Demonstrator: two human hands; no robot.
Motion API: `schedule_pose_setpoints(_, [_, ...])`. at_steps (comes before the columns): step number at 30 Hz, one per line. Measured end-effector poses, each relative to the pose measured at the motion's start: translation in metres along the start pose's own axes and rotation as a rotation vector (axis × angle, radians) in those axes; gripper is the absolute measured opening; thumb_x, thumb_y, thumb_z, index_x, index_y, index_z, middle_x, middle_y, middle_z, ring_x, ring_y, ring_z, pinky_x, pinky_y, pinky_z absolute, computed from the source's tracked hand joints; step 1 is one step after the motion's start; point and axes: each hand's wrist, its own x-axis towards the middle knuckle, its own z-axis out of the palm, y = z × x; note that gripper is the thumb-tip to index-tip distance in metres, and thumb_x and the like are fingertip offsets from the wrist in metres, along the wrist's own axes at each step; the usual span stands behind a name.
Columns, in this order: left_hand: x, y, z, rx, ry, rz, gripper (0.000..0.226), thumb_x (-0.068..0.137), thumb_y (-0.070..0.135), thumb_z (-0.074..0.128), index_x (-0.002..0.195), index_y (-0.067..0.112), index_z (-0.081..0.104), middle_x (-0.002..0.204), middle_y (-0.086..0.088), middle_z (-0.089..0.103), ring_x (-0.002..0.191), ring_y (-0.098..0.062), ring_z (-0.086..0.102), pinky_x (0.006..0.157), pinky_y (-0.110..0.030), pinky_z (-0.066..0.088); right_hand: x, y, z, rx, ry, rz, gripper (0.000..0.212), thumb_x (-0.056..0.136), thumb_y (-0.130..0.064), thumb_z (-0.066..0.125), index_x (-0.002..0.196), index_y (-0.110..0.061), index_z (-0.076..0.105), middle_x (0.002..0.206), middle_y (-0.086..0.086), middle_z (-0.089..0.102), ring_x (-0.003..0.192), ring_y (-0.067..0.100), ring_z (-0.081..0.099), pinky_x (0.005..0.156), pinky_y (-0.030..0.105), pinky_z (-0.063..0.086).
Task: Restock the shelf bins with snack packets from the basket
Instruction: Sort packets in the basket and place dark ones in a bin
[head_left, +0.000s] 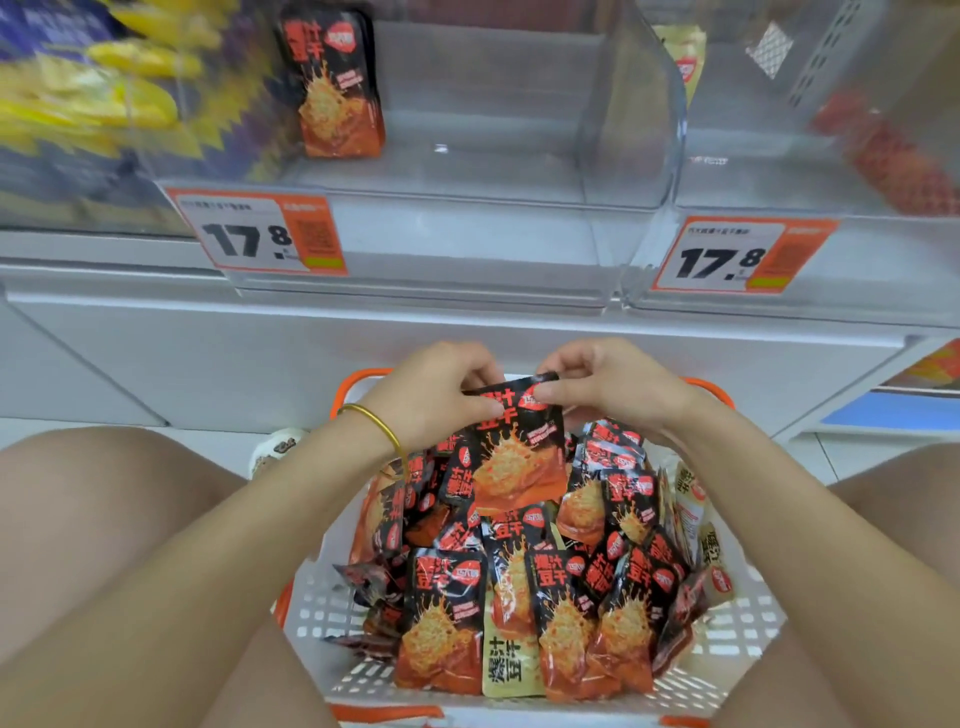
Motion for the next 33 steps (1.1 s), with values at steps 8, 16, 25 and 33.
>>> schedule_pose_setpoints(8, [-0.022,0.042,-0.095,-0.32,0.398,0.147,0.016,0.084,0.005,0.067,0.081,0.02,0.061,0.081,-0.004,0.069,0.064,-0.005,0.062,0.057,-0.023,0.054,-0.021,-0.081,0.018,0.1,-0.077,-0.176,0.014,0.074,0.0,0.068,0.085,-0.008,0.063,0.075,0.004,0.071,0.064,0.015,0.068,0.058,0.026,0.058])
schedule_pose_setpoints(16, [0.011,0.008,-0.178,0.467,0.803,0.017,0.047,0.09,0.046,0.031,0.093,0.013,0.064,0.097,-0.011,0.065,0.098,-0.033,0.057,0.08,-0.045,0.047,0.09,-0.227,0.011,0.055,0.251,-0.304,0.032,0.073,0.014,0.068,0.1,-0.001,0.06,0.065,0.009,0.068,0.055,0.02,0.067,0.055,0.037,0.058])
schedule_pose_setpoints(25, [0.027,-0.023,-0.161,0.63,0.649,-0.027,0.082,0.071,0.056,0.004,0.114,0.022,0.065,0.13,-0.001,0.056,0.131,-0.018,0.039,0.108,-0.038,0.031,0.245,-0.216,0.046,-0.345,0.346,-0.052,0.018,0.08,-0.009,0.071,0.089,-0.012,0.056,0.096,0.006,0.061,0.085,0.022,0.059,0.08,0.033,0.053])
schedule_pose_setpoints(33, [0.029,-0.026,-0.164,0.593,0.619,-0.022,0.091,0.055,0.047,0.0,0.126,0.023,0.053,0.137,0.0,0.045,0.135,-0.017,0.029,0.106,-0.03,0.026,0.283,-0.209,0.052,-0.539,0.519,-0.047,0.016,0.081,-0.023,0.068,0.074,-0.014,0.056,0.077,0.004,0.064,0.059,0.02,0.056,0.051,0.03,0.045])
